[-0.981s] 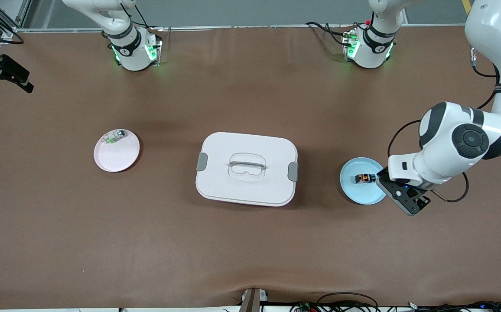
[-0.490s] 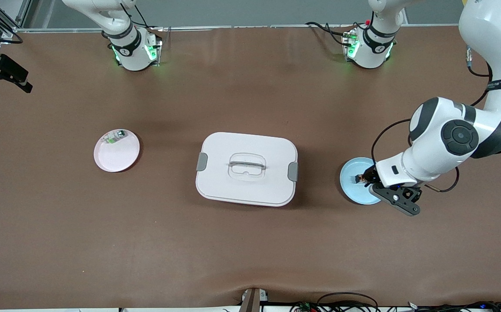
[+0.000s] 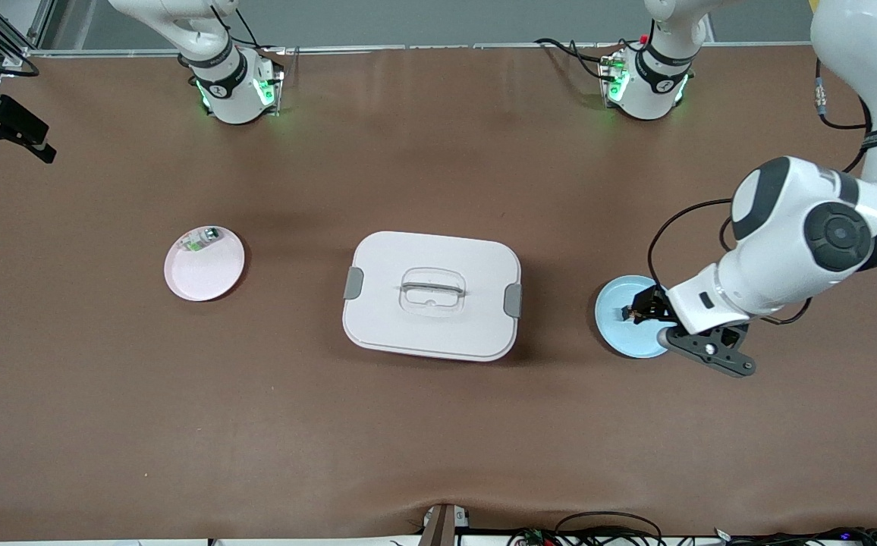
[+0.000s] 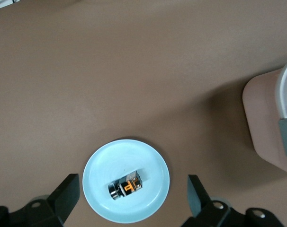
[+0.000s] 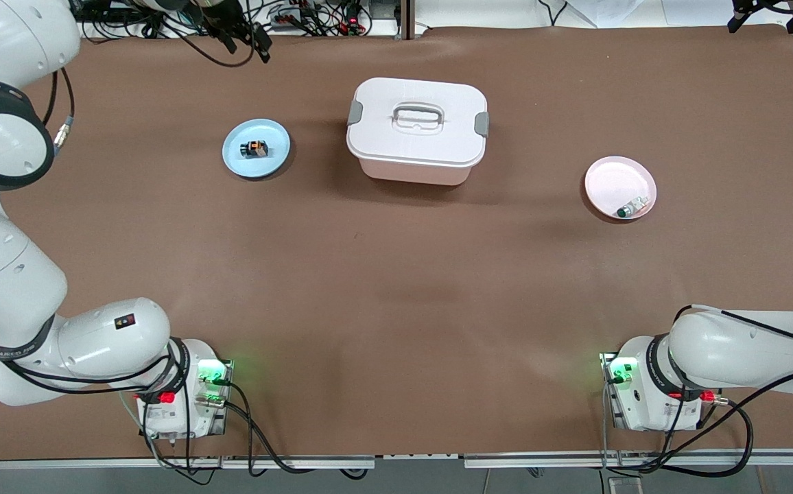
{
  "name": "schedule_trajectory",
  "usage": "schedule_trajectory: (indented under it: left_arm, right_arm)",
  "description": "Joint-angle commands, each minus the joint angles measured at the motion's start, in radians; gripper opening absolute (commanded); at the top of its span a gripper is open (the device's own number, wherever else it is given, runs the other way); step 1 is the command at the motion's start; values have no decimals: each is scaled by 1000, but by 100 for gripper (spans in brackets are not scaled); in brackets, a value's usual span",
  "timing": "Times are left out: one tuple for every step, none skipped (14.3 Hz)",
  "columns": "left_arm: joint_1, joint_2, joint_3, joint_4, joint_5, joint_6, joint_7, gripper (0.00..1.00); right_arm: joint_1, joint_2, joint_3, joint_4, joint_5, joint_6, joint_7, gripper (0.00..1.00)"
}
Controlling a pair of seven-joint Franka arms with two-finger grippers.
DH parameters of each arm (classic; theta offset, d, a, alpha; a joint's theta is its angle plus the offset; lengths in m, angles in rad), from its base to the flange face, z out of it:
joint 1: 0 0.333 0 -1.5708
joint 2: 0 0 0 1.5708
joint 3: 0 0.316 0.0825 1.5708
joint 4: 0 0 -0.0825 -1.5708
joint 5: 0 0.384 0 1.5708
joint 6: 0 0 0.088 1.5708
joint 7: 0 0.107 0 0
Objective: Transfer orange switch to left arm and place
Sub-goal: 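Lower the switch onto the blue plate and open the left gripper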
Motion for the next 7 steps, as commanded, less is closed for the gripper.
schedule_trajectory:
  left_arm:
    - [12,-8,-9,79,-23,-110,-11,100]
    - [10,-8,-9,118,-23,-149,-35,100]
    - [12,-9,-11,136,-22,-179,-75,100]
    - [13,-12,-12,140,-23,-204,-113,100]
    - [10,-40,-11,144,-37,-215,-145,100]
    - [10,-66,-5,144,-70,-230,-188,100]
    - [15,-77,-3,144,-97,-250,-228,100]
  right_arm:
    - [-15,21,8,36,9,-17,6,100]
    - [-16,21,8,39,9,-17,6,100]
    - [-16,21,8,39,9,-17,6,100]
    - [-16,21,8,39,9,-17,6,100]
    - [-16,24,8,39,9,-17,6,100]
    - [-16,24,8,42,9,-17,6,100]
    - [-16,24,8,42,9,-17,6,100]
